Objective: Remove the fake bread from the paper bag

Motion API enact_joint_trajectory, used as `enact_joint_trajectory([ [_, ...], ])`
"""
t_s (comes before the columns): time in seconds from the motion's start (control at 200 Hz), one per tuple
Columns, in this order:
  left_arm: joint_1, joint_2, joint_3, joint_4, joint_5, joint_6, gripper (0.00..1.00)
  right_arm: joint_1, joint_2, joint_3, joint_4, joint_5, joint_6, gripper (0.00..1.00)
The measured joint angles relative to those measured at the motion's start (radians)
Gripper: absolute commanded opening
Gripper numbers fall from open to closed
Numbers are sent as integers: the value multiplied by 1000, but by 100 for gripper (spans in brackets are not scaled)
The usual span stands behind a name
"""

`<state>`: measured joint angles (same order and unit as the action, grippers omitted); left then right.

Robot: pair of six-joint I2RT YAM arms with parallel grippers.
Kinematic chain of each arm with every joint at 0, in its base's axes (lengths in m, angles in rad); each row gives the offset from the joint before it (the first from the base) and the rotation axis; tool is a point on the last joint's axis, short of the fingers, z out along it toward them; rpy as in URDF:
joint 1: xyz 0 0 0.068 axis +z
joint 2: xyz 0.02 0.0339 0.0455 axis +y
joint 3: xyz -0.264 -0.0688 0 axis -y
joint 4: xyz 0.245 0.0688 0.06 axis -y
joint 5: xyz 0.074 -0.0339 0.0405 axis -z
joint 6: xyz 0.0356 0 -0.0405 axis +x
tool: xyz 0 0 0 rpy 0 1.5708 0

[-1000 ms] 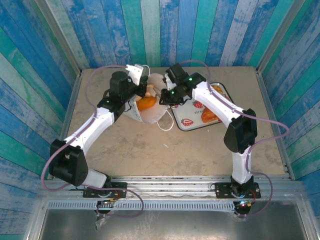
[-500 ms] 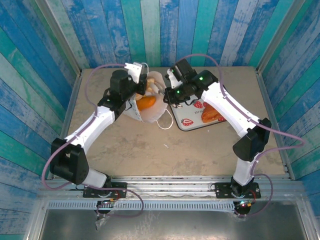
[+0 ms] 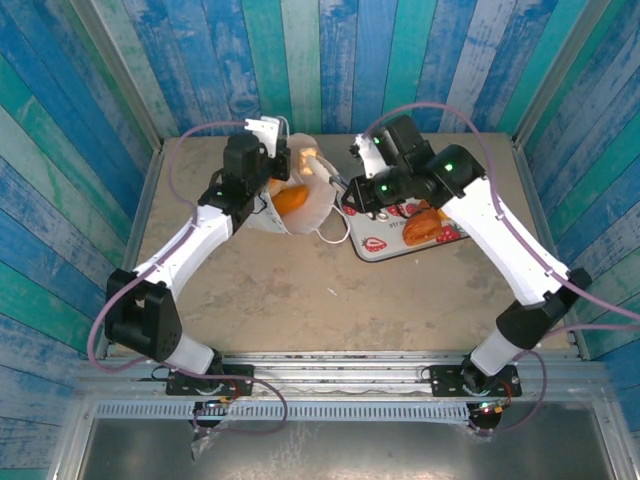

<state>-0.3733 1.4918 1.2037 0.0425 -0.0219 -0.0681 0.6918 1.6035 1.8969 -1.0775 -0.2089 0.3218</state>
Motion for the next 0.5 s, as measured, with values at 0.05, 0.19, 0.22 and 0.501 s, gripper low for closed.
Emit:
enact_joint_trajectory([
  [0.05, 0, 4, 5, -5, -7, -5, 0, 0, -24, -13, -1, -5, -1, 21],
  [0.19, 0, 15, 20, -15, -24, -15, 0, 0, -78, -40, -12, -21, -5, 21],
  [0.22, 0, 16, 22, -16, -26, -16, 0, 0, -87, -45, -14, -24, -6, 21],
  [0.501, 0, 21, 31, -27, -30, -22, 0, 0, -194, -75, -22, -28, -9, 23],
])
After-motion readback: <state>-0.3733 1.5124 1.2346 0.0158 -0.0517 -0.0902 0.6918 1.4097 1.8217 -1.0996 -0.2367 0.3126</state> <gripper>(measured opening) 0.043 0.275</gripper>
